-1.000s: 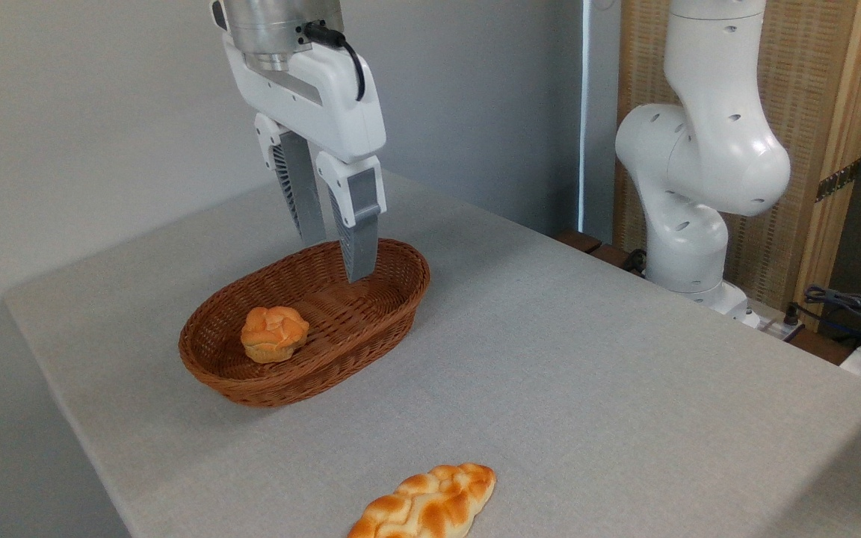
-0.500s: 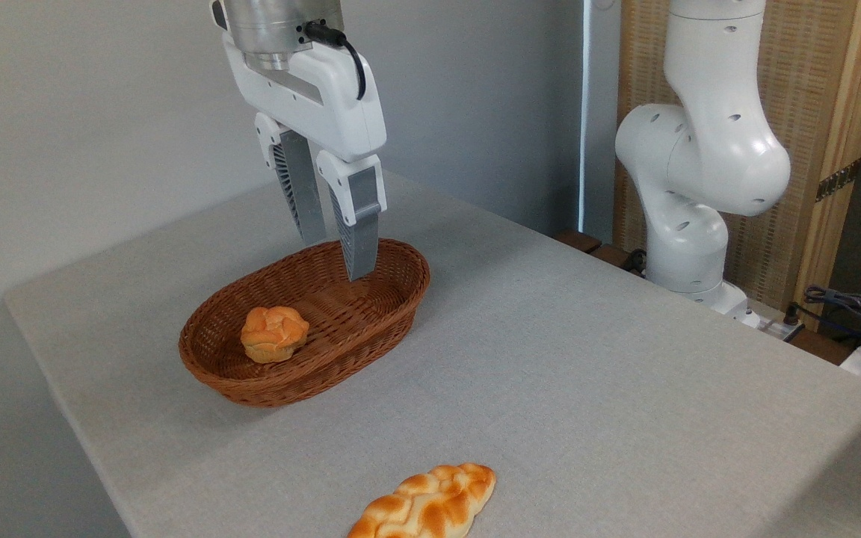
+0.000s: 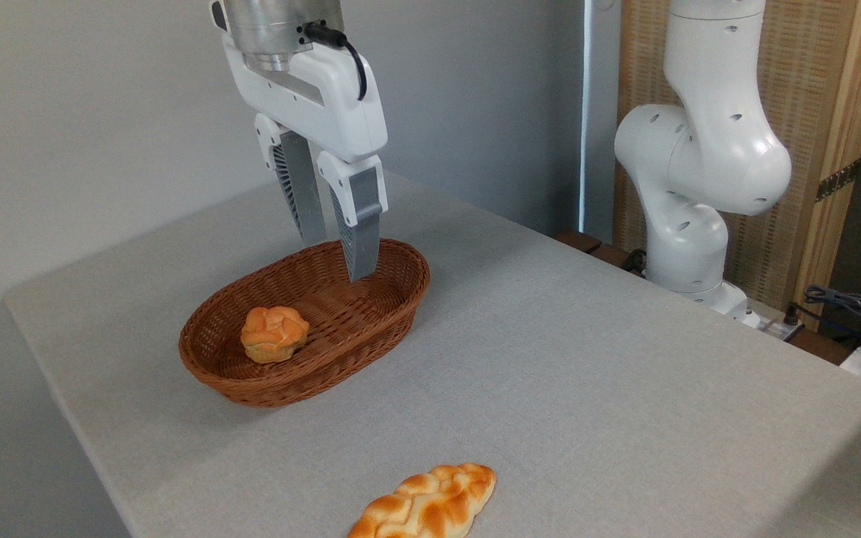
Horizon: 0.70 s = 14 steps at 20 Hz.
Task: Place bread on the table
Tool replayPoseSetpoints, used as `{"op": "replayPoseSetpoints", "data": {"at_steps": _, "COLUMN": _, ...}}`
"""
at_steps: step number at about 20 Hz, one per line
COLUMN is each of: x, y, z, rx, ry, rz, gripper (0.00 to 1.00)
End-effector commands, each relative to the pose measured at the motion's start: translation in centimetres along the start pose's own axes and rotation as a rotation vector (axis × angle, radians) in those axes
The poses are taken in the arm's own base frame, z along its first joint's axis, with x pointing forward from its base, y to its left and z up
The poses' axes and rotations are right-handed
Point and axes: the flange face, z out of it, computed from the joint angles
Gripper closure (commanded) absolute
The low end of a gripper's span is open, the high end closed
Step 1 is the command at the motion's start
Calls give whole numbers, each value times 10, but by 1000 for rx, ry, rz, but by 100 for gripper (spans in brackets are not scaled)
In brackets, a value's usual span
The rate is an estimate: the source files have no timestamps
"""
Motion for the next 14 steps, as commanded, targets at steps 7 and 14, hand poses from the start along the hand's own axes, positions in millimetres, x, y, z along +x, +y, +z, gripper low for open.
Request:
{"op": "replayPoseSetpoints", "data": {"at_steps": 7, "x": 2, "y": 3, "z": -4, "rx": -18, "ry": -3, "rz": -5, "gripper": 0}}
{"op": "replayPoseSetpoints", "data": {"at_steps": 14, "x": 0, "y": 1, "z": -4, "rx": -18, "ry": -3, "rz": -3, "gripper": 0}}
